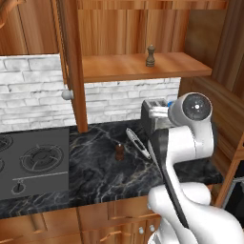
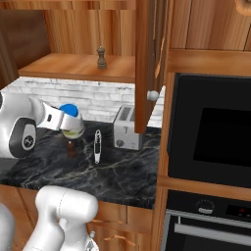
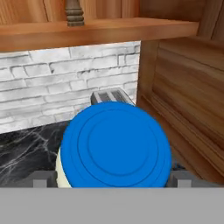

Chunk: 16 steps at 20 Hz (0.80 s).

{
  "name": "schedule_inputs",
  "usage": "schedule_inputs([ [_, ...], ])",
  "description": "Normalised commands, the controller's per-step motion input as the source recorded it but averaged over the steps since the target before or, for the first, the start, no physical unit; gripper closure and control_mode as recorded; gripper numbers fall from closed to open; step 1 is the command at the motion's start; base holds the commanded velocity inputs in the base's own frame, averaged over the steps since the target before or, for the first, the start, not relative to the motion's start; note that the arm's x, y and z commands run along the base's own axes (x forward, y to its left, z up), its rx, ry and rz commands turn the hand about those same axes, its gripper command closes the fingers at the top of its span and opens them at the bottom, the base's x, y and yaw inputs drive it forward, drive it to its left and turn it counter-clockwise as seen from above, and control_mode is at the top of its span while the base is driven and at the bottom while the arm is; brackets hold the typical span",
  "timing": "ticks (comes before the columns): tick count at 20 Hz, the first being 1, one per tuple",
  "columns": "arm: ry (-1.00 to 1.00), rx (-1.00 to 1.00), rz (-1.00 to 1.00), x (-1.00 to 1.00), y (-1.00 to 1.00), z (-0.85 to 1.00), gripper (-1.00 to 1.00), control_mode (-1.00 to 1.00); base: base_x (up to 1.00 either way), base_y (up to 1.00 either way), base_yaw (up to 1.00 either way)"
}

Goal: There are various items on the counter. Only move the condiments/shakers into the cabinet.

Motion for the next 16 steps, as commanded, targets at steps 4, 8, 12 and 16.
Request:
schedule_inputs([
  [4, 0.01, -0.03, 0.31, -0.10, 0.58, 1.00, 1.00, -1.00, 0.00, 0.00, 0.00],
  [8, 0.05, 0.00, 0.23, 0.00, 0.20, 0.99, 1.00, -1.00, 0.00, 0.00, 0.00],
  [12, -0.29, -0.02, 0.00, -0.14, 0.07, 0.29, 1.00, -1.00, 0.00, 0.00, 0.00],
  [16, -0.33, -0.03, 0.00, 0.00, 0.23, 0.42, 1.00, -1.00, 0.00, 0.00, 0.00],
])
